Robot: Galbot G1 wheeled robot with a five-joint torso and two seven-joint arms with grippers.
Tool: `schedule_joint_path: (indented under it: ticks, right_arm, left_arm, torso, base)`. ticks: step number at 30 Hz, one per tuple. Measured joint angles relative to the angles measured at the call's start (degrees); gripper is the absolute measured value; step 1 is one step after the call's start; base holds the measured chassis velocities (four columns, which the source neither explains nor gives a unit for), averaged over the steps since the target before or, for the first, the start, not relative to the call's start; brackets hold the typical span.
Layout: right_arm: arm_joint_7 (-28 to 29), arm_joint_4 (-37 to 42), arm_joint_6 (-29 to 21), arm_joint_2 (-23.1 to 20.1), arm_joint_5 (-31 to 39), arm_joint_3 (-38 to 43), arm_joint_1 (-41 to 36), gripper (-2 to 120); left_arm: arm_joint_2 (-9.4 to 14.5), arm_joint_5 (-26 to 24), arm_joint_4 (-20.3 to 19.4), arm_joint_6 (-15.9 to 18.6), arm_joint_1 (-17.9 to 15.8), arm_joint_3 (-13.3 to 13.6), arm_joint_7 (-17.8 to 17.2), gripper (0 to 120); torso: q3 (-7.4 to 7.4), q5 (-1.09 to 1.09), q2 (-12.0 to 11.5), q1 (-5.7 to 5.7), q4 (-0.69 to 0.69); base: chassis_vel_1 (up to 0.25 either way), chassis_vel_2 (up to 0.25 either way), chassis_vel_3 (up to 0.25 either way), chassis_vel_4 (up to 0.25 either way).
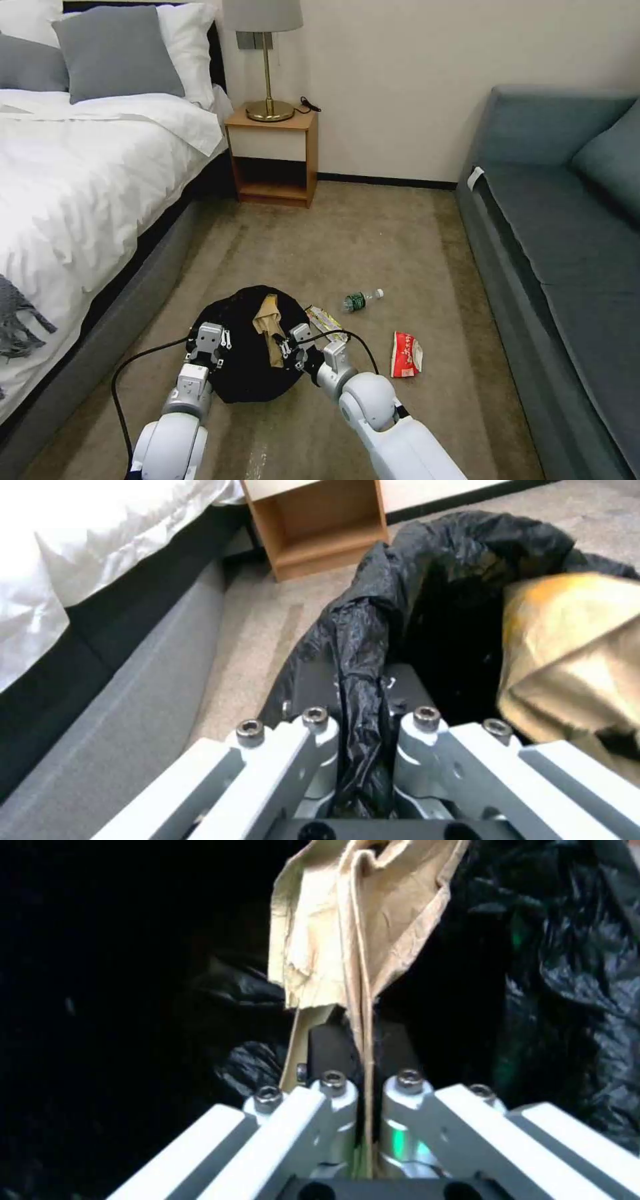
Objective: Pick up the trash bin, then pick up the garbage on the floor and place it into the trash bin.
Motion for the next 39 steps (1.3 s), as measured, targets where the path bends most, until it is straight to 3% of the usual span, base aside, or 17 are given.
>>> schedule_joint_path:
  ticks: [25,39]
  right_arm:
    - [0.0,3.1,0.5,-1.5,-0.9,-0.2,-1.6,95]
    - [1.5,1.7,1.6,-8.1,0.7,7.5,-1.7,100]
  left_arm:
    - [0.1,-0.8,2.9,-0.4,-1.2,-0.8,0.1,5]
    - [0.7,-3.0,2.7,-0.3,-1.2,-1.7,-0.2,5]
  torso:
    - [0.00,0.00,0.0,0.00,0.00]
    - [0.00,0.02,0.0,0.00,0.00]
  base:
    - [0.000,0.000,0.000,0.000]
    - [0.000,0.000,0.000,0.000]
